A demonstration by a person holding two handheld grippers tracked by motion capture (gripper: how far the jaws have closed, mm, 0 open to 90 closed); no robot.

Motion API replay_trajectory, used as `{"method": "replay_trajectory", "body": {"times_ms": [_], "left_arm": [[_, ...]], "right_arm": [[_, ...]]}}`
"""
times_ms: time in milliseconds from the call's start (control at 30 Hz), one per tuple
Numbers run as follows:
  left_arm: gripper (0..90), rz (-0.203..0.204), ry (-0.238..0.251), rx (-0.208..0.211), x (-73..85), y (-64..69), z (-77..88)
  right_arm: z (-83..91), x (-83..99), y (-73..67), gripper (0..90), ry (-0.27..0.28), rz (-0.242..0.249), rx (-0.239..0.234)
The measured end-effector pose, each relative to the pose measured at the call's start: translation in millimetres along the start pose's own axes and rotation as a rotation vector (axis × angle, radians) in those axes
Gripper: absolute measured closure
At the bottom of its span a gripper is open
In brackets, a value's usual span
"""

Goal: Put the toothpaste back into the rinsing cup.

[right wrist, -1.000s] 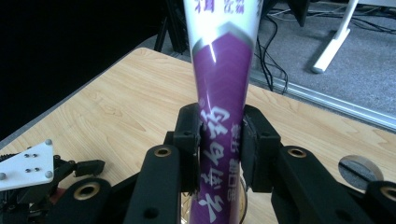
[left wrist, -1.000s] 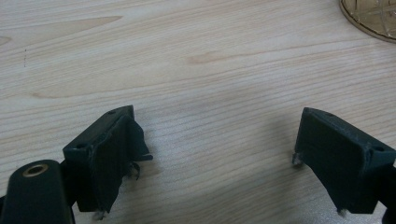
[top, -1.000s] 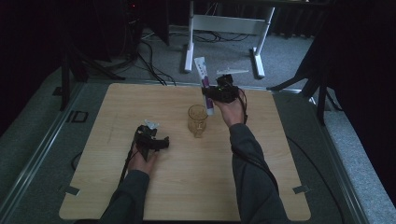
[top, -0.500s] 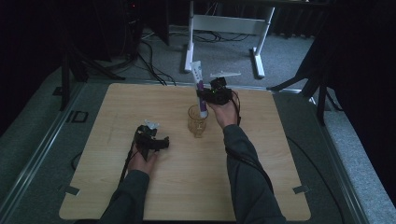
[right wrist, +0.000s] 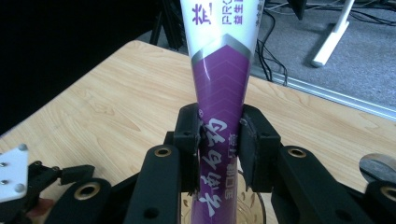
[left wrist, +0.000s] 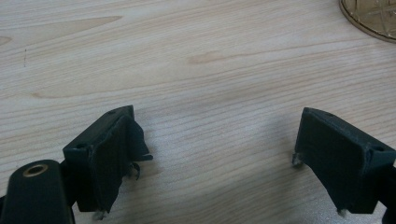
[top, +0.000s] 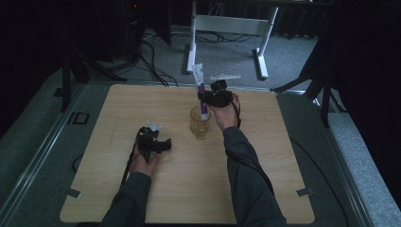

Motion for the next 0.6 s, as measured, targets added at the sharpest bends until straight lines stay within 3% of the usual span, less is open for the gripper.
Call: {"method": "replay_trajectory", "body": {"times_ms": [600], "left_arm": [[12.9, 0.001, 0.001, -0.001, 0.0, 0.0, -0.1]], "right_arm": [[-18.8, 20.0, 3.1, 70.5, -0.045, 0.005, 0.022]]}}
Point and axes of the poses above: each handheld gripper's, and its own axes: z roughly backward along the jaws, x roughly out of its underside, y roughly to its right, the point moved 2 cm from there along -z, roughly forward along the jaws, and after that the axes turned 7 degrees about -z, right-handed, at the moved point
